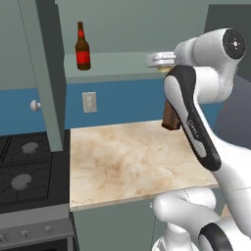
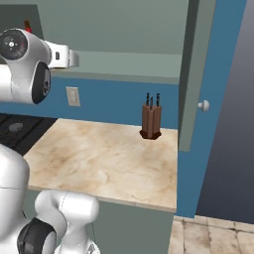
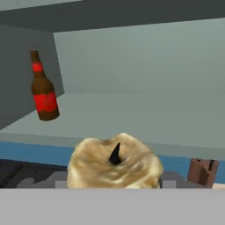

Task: Get the candle and the beer from the cabinet and move them to the dining counter.

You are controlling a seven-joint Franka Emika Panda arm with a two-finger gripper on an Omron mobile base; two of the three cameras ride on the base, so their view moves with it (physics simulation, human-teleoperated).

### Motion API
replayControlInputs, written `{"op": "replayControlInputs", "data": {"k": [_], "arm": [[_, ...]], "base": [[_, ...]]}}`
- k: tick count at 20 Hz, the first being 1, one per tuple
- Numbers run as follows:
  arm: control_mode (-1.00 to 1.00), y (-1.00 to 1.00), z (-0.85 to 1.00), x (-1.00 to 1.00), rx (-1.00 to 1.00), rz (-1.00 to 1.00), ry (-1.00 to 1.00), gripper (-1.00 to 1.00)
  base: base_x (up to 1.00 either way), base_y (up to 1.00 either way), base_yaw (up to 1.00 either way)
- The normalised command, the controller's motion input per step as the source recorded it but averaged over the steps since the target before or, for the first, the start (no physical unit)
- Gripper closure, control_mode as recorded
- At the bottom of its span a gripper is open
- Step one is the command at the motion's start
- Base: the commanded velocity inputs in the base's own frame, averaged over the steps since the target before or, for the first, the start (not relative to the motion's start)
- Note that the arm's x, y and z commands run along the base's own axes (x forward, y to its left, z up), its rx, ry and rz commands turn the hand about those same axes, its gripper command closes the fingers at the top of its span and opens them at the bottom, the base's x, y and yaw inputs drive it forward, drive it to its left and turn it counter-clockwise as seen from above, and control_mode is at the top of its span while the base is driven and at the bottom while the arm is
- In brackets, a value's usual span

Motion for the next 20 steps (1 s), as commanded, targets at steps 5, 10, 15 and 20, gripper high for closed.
{"op": "replayControlInputs", "data": {"k": [5,10,15,20], "arm": [[-1.0,0.0,0.03,-1.0,-0.07,0.26,0.0,1.0],[-1.0,0.05,-0.06,-1.0,-0.09,0.22,0.0,1.0],[-1.0,0.1,-0.11,-1.0,-0.08,0.17,0.0,1.0],[-1.0,0.18,-0.14,-0.81,-0.04,0.05,0.0,1.0]], "base": [[0.0,0.0,0.0],[0.0,0.0,0.0],[0.0,0.0,0.0],[0.0,0.0,0.0]]}}
